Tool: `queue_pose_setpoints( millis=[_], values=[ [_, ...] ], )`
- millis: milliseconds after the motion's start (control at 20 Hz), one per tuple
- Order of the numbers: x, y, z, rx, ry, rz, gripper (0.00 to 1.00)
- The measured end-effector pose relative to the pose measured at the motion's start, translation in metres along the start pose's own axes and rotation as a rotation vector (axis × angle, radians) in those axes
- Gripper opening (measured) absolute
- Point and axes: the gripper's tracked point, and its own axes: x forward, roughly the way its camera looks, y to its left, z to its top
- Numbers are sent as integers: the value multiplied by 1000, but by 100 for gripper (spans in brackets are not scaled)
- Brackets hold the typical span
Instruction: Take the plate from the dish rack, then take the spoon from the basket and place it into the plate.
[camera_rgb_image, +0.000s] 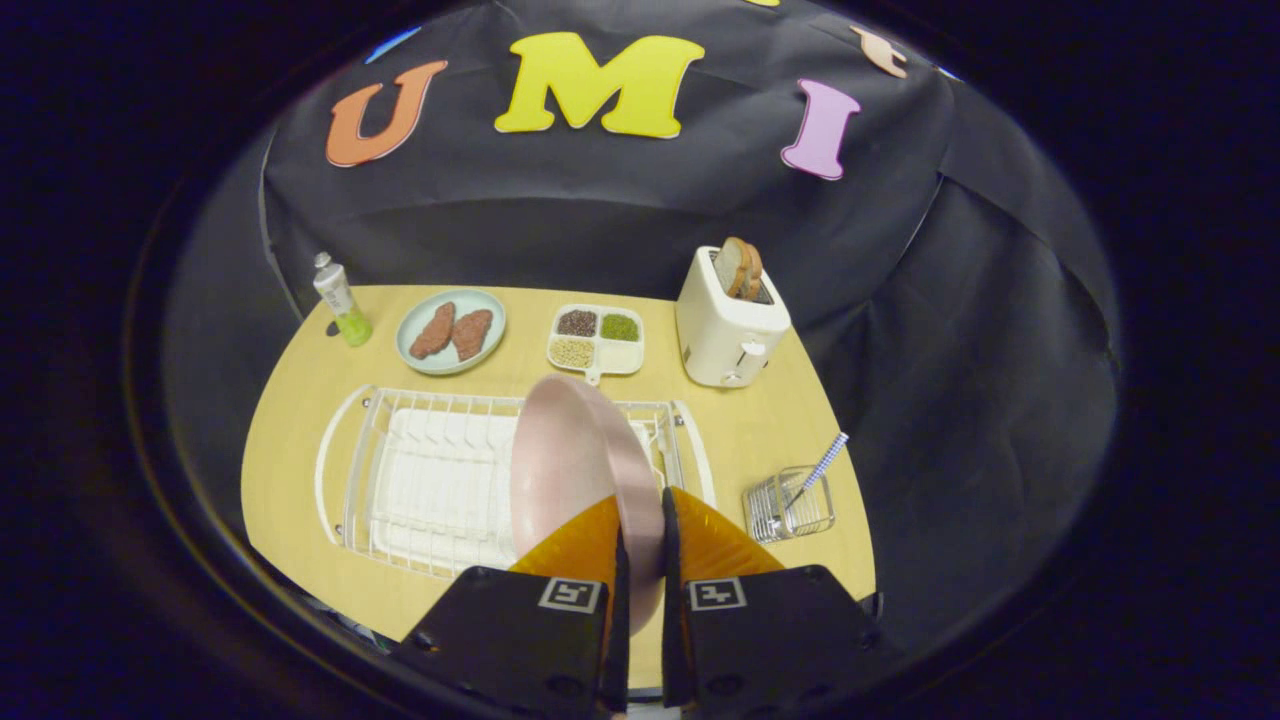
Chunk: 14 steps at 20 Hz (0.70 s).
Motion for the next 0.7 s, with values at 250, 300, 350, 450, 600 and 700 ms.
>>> queue_pose_setpoints(
  millis=[250, 300, 350, 450, 600, 700],
  values=[
    [-26, -13, -50, -12, -11, 68, 18],
    [-28, -14, -62, -3, -9, 81, 18],
    [-27, -13, -77, 10, -6, 100, 18],
    [-23, -10, -104, 22, 6, 139, 18],
    [-17, 0, -148, 26, 26, 214, 18],
    [-10, 6, -170, 60, 11, 270, 18]
  ],
)
